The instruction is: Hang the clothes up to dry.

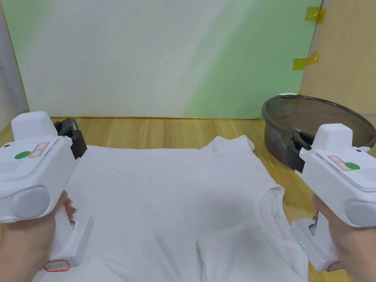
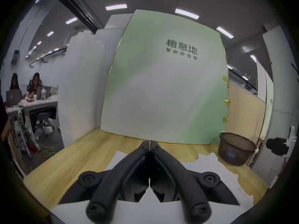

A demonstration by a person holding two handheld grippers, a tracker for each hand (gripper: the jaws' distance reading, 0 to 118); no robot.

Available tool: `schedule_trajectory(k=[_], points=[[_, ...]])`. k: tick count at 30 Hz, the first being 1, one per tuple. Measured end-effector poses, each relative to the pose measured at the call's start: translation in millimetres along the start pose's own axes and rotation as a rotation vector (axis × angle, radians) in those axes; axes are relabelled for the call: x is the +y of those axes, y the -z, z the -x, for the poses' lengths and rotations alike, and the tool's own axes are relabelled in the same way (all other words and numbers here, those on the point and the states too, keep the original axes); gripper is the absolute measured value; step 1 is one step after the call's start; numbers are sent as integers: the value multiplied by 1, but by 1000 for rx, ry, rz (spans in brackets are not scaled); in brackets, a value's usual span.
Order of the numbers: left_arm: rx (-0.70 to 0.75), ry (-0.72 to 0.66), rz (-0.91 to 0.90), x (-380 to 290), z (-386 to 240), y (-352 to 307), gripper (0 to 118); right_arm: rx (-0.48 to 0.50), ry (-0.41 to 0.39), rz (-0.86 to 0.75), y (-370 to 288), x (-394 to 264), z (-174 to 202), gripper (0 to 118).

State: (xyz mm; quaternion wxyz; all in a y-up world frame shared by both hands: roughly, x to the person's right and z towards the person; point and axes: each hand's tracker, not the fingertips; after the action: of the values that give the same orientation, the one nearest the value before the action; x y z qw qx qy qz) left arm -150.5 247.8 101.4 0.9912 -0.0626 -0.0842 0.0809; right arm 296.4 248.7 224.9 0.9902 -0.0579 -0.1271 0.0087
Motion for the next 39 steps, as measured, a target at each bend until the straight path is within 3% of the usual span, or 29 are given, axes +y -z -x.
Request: schedule_trajectory(k=[5,9,13,15,16,18,20,24,27,30,36,39], points=[[-217,166,66,-6,-24,-8,2,21,-17,1,3,0,6,0],[-605,385,282,-18,-64,-11,4,56,-48,16,1,-3,13,0],[-979,723,560,-57,-111,-29,19,66,-54,36,-1,-9,9,0],[-1106,961,569,-84,-126,-49,47,57,-45,43,-4,-12,7,0],[-1151,1071,616,-93,-131,-52,71,59,-41,47,-6,-14,5,0],[-1214,1161,787,-114,-138,-53,83,56,-42,53,-11,-18,3,0],[-1255,1264,860,-129,-139,-51,109,53,-47,64,-13,-22,1,0],[-1213,1420,791,-148,-143,-42,109,52,-60,68,-19,-27,-2,0],[-1238,1423,822,-162,-149,-38,106,45,-60,79,-19,-28,-6,0],[-1264,1457,828,-174,-151,-40,84,34,-52,85,-20,-30,-11,0],[-1272,1479,766,-178,-150,-44,61,32,-53,90,-22,-31,-17,0],[-1273,1415,823,-169,-151,-38,42,35,-44,90,-21,-31,-16,0]])
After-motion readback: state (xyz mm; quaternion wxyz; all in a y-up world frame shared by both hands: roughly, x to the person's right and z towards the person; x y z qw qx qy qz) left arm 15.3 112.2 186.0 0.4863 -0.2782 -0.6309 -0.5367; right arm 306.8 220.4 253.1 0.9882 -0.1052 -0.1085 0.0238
